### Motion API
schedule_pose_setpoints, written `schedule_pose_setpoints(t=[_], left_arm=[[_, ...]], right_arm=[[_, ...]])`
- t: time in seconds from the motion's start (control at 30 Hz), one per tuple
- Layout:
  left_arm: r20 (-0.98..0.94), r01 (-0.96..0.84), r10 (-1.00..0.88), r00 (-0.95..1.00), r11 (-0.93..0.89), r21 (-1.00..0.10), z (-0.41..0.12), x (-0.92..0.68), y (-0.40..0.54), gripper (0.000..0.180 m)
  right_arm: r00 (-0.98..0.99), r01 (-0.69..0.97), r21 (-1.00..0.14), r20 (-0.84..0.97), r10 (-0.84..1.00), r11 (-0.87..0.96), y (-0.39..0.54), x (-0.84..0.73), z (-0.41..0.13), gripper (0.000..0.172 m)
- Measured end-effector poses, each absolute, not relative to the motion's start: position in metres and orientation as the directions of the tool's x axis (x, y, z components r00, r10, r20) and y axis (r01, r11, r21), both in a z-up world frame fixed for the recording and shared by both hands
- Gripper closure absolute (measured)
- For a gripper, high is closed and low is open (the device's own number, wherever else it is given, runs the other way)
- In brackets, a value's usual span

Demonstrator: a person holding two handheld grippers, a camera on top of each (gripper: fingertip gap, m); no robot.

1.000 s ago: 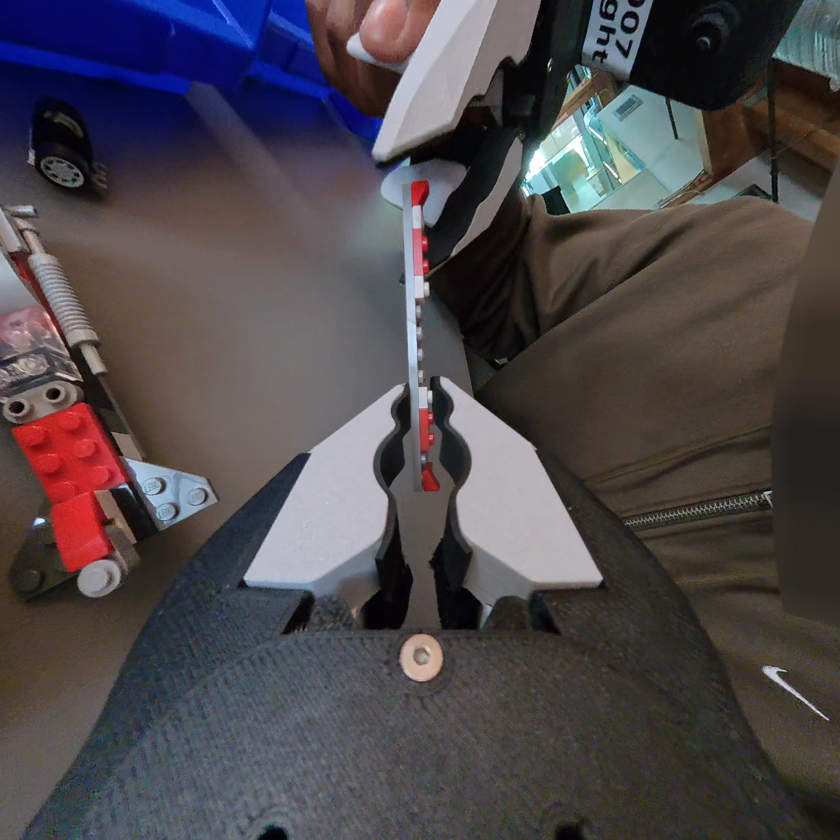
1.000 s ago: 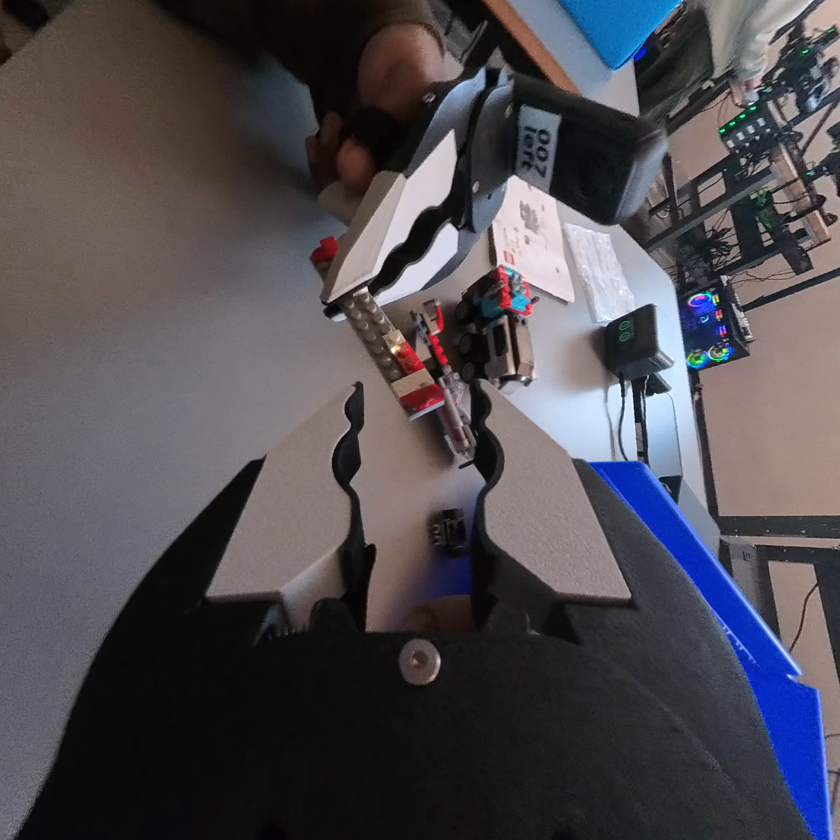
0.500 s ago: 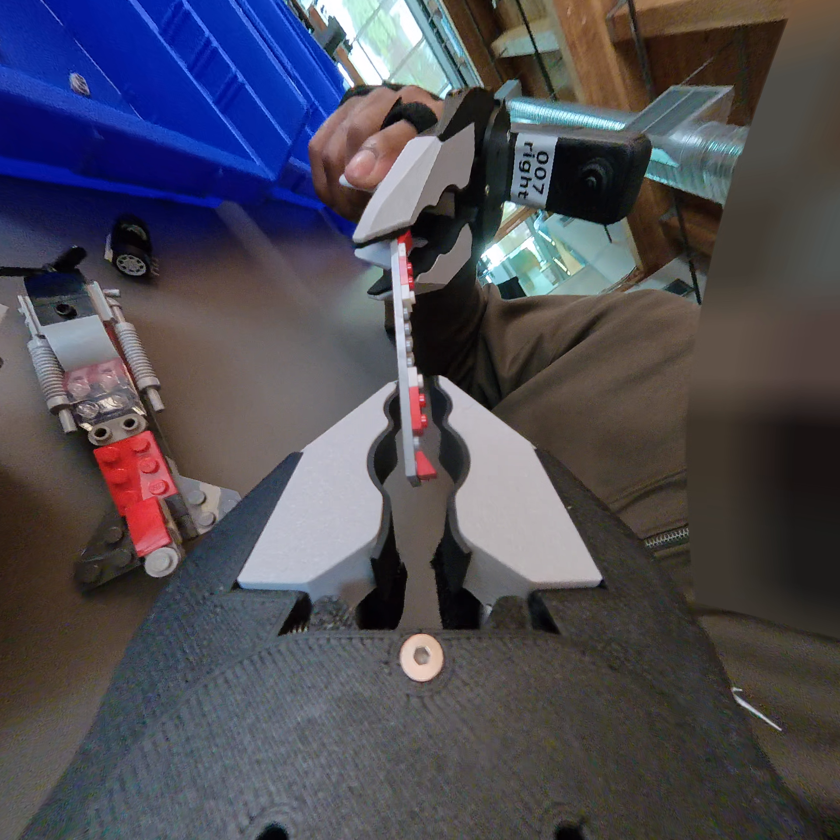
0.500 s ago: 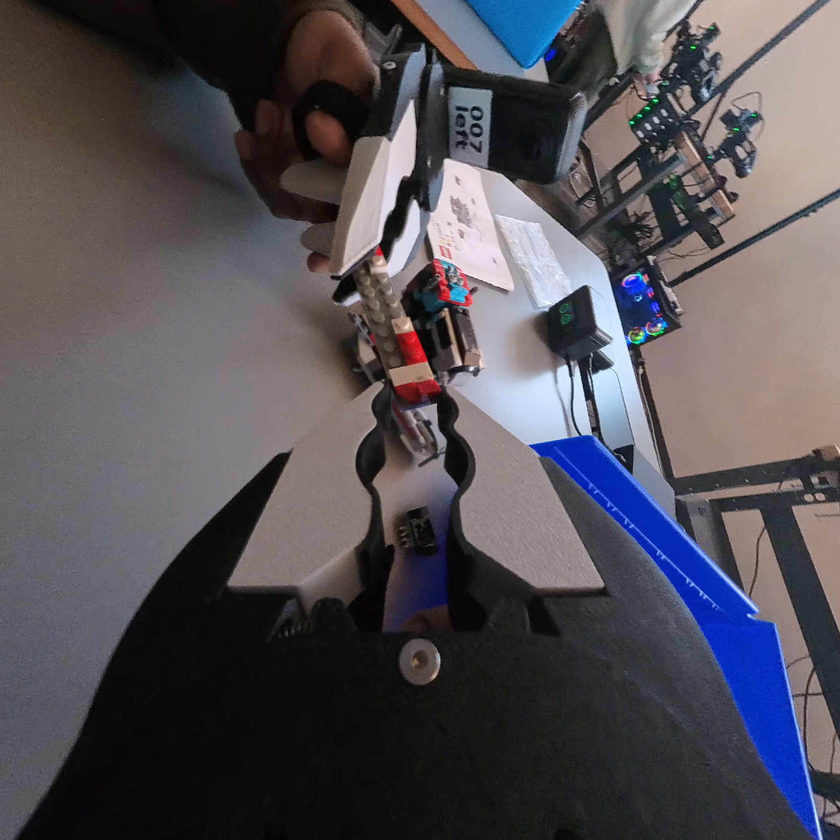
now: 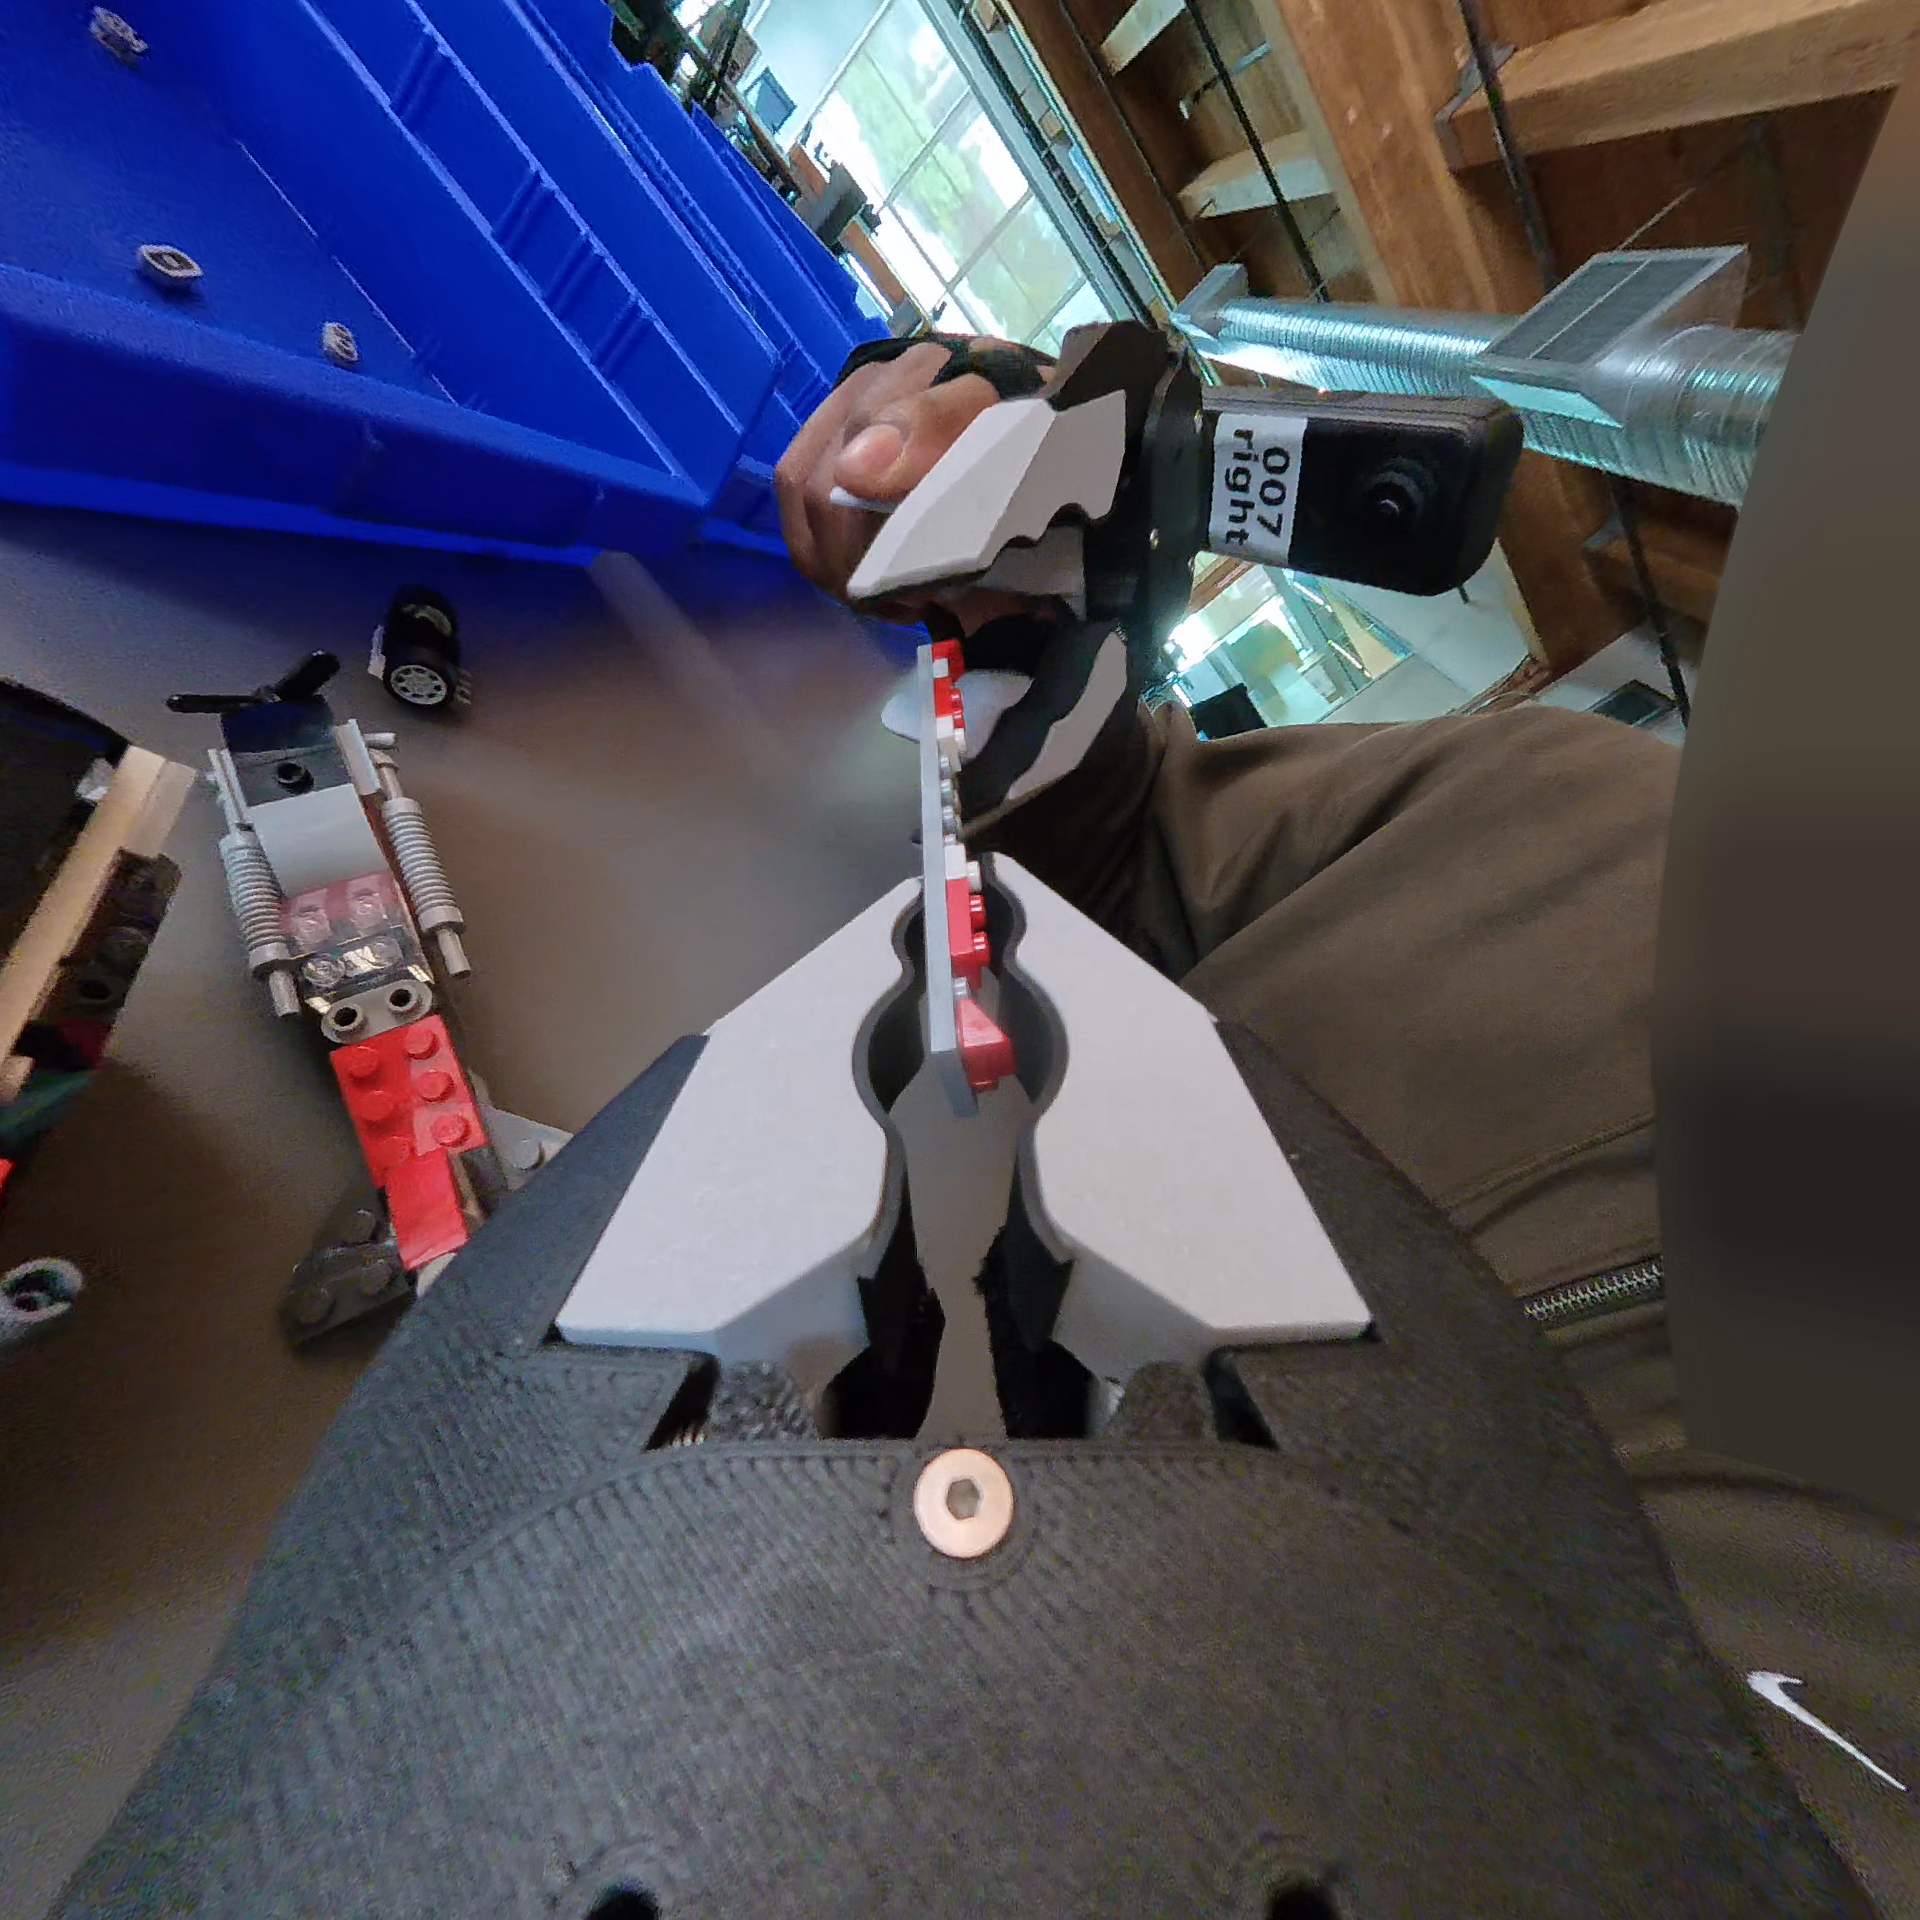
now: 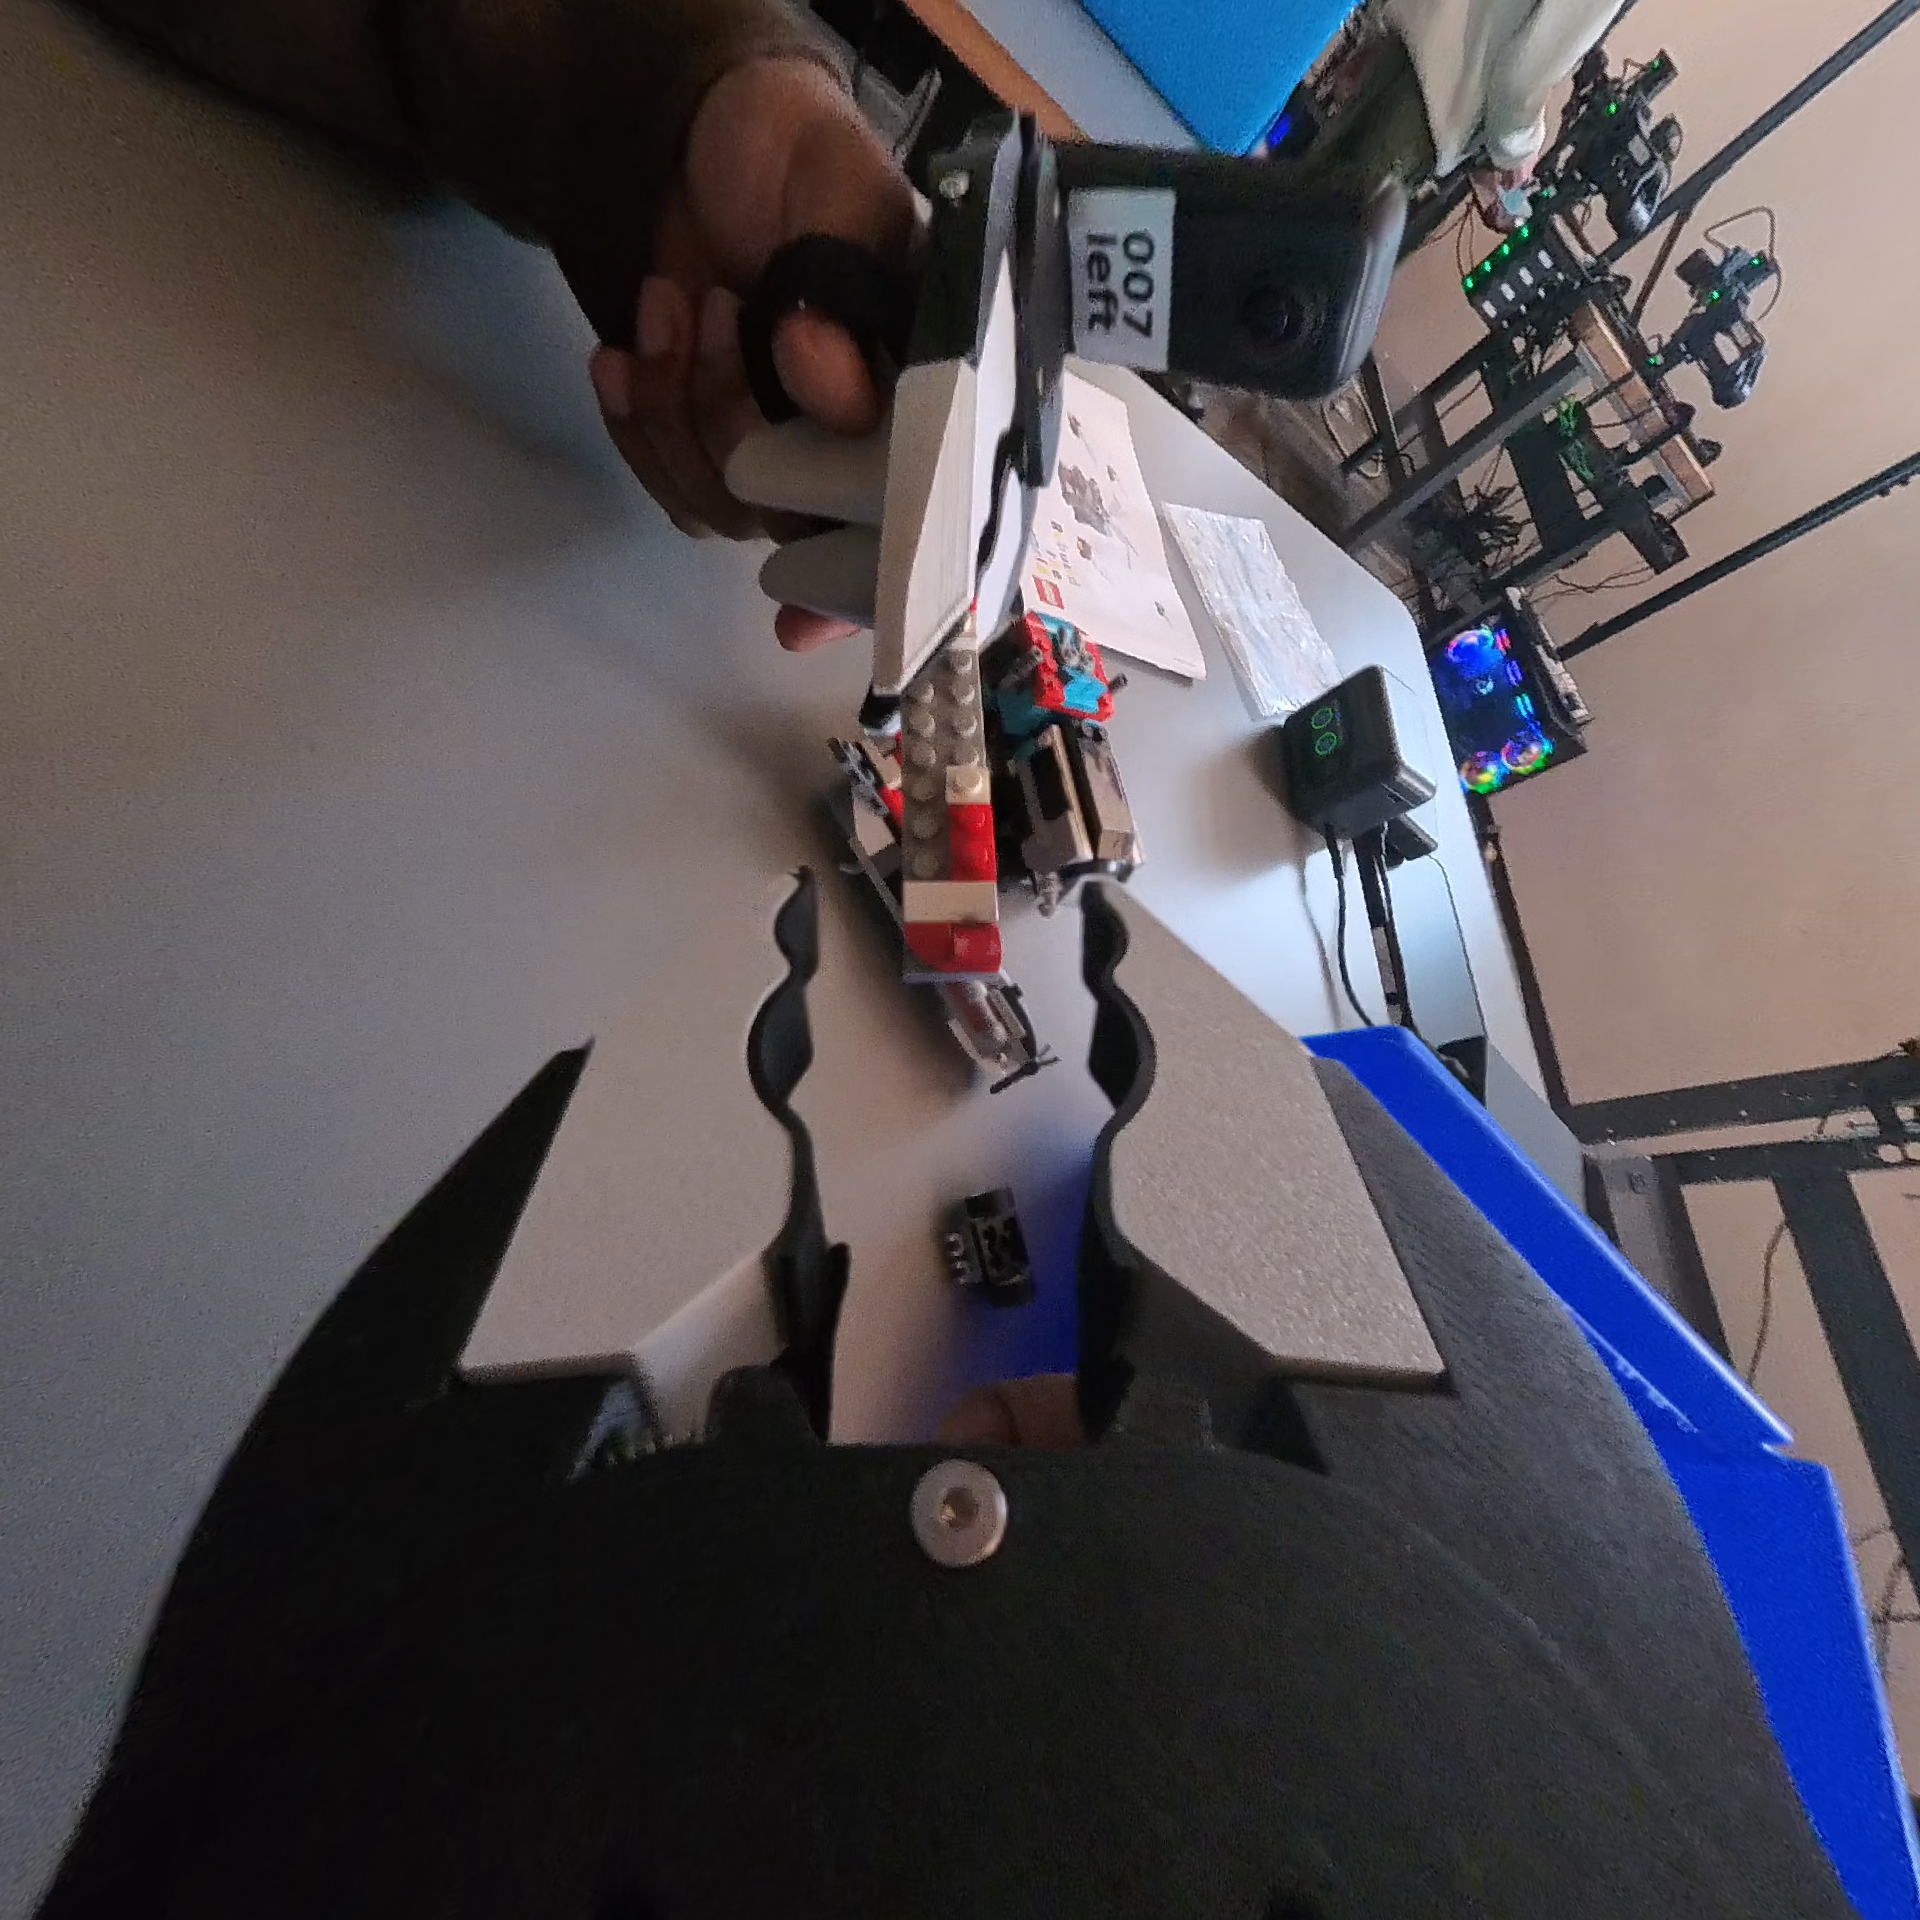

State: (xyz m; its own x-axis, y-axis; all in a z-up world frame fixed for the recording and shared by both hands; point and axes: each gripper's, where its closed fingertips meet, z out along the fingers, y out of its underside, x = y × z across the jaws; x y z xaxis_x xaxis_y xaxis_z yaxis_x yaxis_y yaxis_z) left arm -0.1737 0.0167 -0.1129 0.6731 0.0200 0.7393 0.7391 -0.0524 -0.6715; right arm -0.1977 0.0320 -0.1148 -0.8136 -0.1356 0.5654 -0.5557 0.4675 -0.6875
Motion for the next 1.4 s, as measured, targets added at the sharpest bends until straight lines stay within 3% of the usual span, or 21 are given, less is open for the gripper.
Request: schedule_pose_setpoints(t=[0.1, 0.2, 0.33, 0.47, 0.6, 1.0, 1.13, 1.4], left_arm=[[0.739, 0.738, 0.015, 0.674, -0.048, -0.673, -0.111, -0.173, 0.017, 0.172], [0.744, 0.744, 0.016, 0.668, 0.003, -0.668, -0.106, -0.18, 0.015, 0.171], [0.738, 0.728, -0.005, 0.675, 0.172, -0.664, -0.085, -0.197, 0.007, 0.139], [0.759, 0.707, -0.012, 0.651, 0.375, -0.6, -0.071, -0.216, -0.003, 0.128], [0.8, 0.726, -0.096, 0.592, 0.496, -0.477, -0.067, -0.221, -0.007, 0.129], [0.788, 0.669, -0.064, 0.612, 0.573, -0.474, -0.066, -0.22, -0.009, 0.166], [0.767, 0.631, -0.012, 0.642, 0.576, -0.519, -0.067, -0.219, -0.009, 0.174], [0.534, 0.379, 0.436, 0.725, 0.394, -0.837, -0.083, -0.225, -0.01, 0.174]], right_arm=[[-0.785, -0.582, -0.646, 0.604, -0.135, 0.493, 0.031, -0.201, -0.119, 0.155], [-0.79, -0.573, -0.667, 0.605, -0.103, 0.476, 0.028, -0.204, -0.114, 0.155], [-0.792, -0.537, -0.724, 0.609, 0.036, 0.433, 0.023, -0.216, -0.095, 0.155], [-0.776, -0.51, -0.771, 0.603, 0.182, 0.383, 0.015, -0.225, -0.083, 0.155], [-0.719, -0.513, -0.764, 0.631, 0.29, 0.392, 0.005, -0.229, -0.084, 0.155], [-0.658, -0.504, -0.776, 0.629, 0.413, 0.378, -0.013, -0.217, -0.083, 0.155], [-0.662, -0.493, -0.781, 0.623, 0.417, 0.384, -0.014, -0.218, -0.085, 0.155], [-0.68, -0.394, -0.763, 0.617, 0.397, 0.512, -0.013, -0.229, -0.109, 0.139]])
